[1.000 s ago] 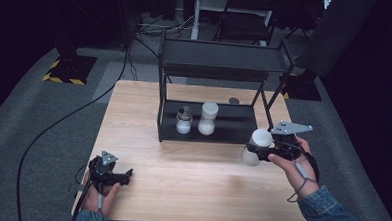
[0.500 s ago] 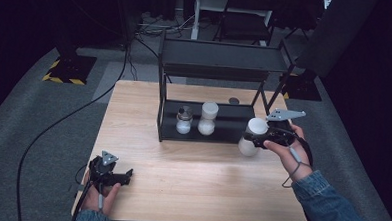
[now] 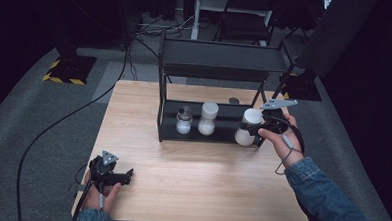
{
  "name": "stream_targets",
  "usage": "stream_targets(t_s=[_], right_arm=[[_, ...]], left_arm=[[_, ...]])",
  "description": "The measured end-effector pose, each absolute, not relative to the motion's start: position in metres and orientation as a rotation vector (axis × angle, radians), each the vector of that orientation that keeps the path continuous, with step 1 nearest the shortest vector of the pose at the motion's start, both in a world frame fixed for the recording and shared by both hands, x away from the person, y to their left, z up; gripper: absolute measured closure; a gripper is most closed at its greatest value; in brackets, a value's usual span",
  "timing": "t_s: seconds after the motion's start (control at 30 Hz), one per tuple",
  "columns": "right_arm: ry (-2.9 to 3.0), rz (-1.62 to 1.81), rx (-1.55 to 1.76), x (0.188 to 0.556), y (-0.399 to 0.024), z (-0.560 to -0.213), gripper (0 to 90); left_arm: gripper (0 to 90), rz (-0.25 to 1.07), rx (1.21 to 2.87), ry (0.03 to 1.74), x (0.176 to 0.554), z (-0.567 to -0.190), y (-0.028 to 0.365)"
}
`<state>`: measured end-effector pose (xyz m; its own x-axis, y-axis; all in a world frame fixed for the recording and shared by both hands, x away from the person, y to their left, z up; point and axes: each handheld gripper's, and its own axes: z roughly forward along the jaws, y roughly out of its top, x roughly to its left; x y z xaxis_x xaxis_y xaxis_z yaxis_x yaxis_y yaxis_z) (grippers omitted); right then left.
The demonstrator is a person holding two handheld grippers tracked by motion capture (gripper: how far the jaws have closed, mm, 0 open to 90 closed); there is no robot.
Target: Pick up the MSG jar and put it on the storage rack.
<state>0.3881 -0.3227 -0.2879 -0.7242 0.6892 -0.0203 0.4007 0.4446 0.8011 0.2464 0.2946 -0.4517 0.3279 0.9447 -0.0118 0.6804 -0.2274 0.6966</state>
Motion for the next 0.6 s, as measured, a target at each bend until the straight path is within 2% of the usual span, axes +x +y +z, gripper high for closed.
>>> stream_targets(t_s=[0.6], right_arm=[[2.375, 1.163, 0.896, 0.426, -0.305, -0.291, 33.5]], left_arm=[[0.6, 0.564, 1.99, 1.428, 0.247, -0.452, 0.294]])
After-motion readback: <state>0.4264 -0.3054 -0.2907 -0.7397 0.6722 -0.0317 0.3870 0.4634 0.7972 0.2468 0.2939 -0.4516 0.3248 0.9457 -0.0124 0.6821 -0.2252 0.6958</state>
